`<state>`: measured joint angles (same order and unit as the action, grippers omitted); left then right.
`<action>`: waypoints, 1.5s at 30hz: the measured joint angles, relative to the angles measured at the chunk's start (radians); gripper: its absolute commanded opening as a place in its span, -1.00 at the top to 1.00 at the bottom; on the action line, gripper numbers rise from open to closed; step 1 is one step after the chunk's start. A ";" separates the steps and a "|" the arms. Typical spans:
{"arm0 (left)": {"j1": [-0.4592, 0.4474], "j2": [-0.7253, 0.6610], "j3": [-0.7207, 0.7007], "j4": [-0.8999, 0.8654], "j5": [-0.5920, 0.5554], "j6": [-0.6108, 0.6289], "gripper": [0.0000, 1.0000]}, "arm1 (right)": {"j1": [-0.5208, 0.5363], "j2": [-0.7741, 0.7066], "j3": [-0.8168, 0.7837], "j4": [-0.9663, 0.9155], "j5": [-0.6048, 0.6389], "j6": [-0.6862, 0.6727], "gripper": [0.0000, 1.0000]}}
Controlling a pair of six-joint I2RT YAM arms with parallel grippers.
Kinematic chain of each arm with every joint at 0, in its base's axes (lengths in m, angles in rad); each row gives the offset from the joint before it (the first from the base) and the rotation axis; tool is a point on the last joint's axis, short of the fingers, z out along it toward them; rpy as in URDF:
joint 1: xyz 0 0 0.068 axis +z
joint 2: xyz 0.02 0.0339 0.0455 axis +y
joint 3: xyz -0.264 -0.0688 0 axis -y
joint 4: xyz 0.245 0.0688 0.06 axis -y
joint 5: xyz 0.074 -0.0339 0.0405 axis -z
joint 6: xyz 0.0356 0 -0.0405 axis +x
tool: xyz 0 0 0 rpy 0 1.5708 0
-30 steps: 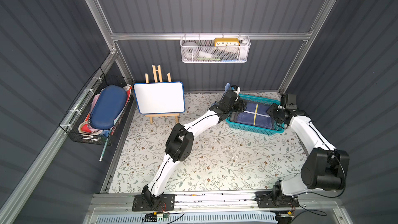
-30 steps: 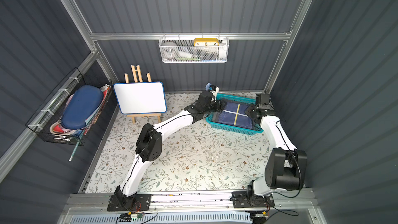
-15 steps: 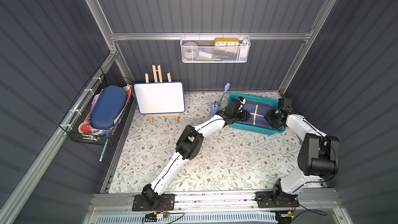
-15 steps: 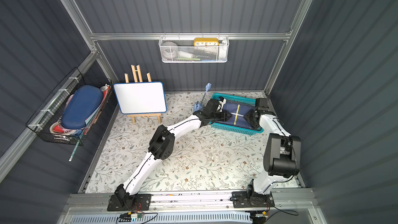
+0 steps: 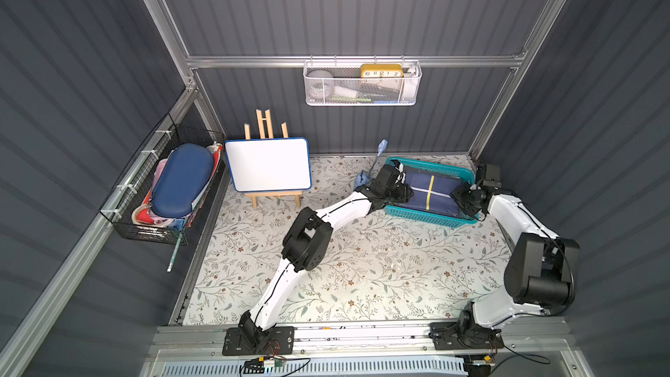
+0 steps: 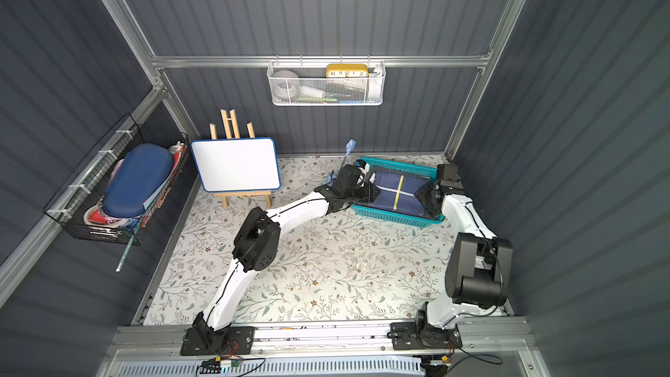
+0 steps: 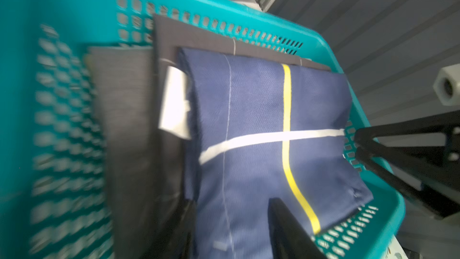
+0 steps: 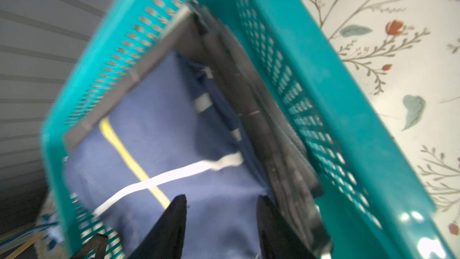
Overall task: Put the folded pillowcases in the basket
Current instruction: Reset both arms
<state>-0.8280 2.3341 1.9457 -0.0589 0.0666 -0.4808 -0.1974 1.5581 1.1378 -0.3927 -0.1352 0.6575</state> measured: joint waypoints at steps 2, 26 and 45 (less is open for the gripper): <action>0.003 -0.093 -0.083 0.031 -0.027 0.010 -0.24 | 0.009 -0.058 -0.001 -0.002 0.000 -0.009 -0.03; 0.045 -1.106 -1.289 0.418 -0.522 0.214 -0.99 | 0.465 -0.578 -0.402 0.153 0.167 -0.294 -0.98; 0.511 -1.023 -1.666 1.012 -0.678 0.552 -0.99 | 0.506 -0.501 -0.690 0.719 0.580 -0.661 -0.98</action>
<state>-0.3172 1.3113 0.2794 0.9527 -0.6113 0.0711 0.3084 1.0569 0.4480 0.3267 0.4450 -0.0040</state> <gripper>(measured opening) 0.997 0.989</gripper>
